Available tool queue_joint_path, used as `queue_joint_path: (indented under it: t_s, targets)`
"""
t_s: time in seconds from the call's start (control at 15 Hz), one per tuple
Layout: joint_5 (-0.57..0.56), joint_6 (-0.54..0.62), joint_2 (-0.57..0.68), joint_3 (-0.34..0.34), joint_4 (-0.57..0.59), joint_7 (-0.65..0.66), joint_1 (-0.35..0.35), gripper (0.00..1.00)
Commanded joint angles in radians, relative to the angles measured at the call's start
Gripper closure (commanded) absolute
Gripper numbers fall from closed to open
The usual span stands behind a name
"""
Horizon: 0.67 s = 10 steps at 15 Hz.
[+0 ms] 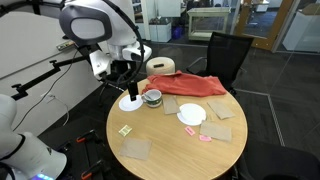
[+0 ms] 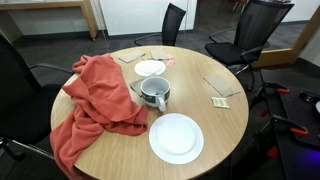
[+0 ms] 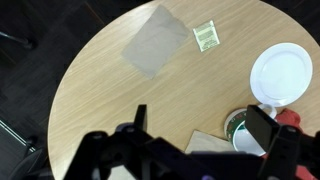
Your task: Pick up the marker from the cup and put it on the table
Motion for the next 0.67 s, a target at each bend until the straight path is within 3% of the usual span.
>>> queue_joint_path:
  t_s: [0.0,0.6]
  targets:
    - [-0.011,-0.002,0.04,0.05,0.035,0.056,0.008,0.0]
    - [0.033,0.068,0.236,0.191,0.172,0.37,0.078,0.0]
